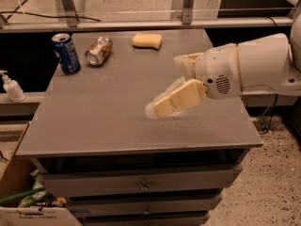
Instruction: Knock pepsi can over
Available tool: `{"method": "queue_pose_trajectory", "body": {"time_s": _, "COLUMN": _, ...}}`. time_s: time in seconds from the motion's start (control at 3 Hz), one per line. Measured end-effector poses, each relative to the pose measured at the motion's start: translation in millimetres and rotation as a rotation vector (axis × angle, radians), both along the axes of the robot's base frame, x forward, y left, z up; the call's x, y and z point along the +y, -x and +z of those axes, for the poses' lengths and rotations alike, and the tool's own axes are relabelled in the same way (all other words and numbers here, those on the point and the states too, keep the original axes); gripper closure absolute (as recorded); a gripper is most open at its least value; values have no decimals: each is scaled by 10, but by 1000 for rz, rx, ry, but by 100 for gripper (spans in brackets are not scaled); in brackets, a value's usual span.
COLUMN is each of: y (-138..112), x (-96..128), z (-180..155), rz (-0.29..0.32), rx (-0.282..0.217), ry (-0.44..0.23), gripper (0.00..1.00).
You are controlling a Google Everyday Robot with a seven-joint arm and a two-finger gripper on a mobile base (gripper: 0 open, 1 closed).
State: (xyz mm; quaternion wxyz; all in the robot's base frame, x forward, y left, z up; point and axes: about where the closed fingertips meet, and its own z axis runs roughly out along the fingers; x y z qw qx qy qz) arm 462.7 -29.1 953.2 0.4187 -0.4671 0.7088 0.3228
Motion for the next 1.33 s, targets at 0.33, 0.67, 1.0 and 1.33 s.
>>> {"method": "queue_pose_trajectory", "body": {"time_s": 0.33, "y": -107, "x": 279, "z": -151, "rz": -82, "rx": 5, "ry": -134, "gripper": 0}}
{"method": "queue_pose_trajectory", "body": {"time_s": 0.67, "y": -416, "x": 630, "z": -261, "rz": -125, "rx": -6, "ry": -263, "gripper": 0}}
{"method": "queue_pose_trajectory", "body": {"time_s": 1.0, "y": -882, "x": 790, "z": -258, "rz": -211, "rx": -64, "ry": -354, "gripper": 0}}
{"method": "queue_pose_trajectory", "body": {"time_s": 1.33, "y": -1068, "x": 737, "z": -298, "rz": -281, "rx": -93, "ry": -340, "gripper": 0}}
